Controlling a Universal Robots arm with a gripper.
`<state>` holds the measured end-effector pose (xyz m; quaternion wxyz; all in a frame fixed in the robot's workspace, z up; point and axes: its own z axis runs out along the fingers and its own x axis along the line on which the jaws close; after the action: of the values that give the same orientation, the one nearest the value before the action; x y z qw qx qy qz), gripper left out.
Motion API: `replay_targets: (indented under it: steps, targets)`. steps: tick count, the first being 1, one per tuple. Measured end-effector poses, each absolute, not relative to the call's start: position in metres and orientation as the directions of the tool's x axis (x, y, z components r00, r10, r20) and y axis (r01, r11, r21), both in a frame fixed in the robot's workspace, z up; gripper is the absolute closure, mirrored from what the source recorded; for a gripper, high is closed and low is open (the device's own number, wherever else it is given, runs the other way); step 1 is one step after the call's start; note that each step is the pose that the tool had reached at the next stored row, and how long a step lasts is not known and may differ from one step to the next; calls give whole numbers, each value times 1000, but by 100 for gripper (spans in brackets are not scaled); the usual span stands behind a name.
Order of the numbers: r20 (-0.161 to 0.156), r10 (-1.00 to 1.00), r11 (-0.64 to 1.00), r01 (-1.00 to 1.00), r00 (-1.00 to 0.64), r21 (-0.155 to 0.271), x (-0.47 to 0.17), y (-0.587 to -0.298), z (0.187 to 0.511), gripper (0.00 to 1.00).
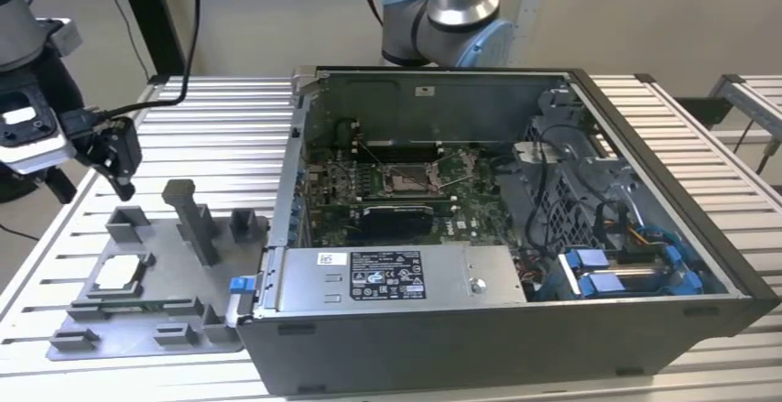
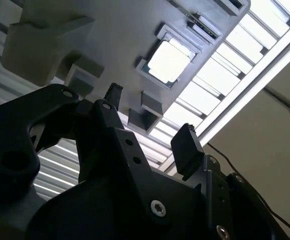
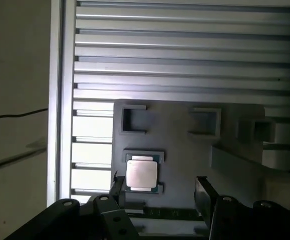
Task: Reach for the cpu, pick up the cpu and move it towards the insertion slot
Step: 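Pick up the cpu and move it towards the insertion slot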
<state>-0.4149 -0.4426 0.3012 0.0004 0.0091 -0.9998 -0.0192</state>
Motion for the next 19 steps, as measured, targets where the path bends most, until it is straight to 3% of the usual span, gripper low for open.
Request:
replay_targets:
  steps: [19]
  targets:
    - [0, -18, 999, -18, -1000, 38, -427, -446, 271, 0]
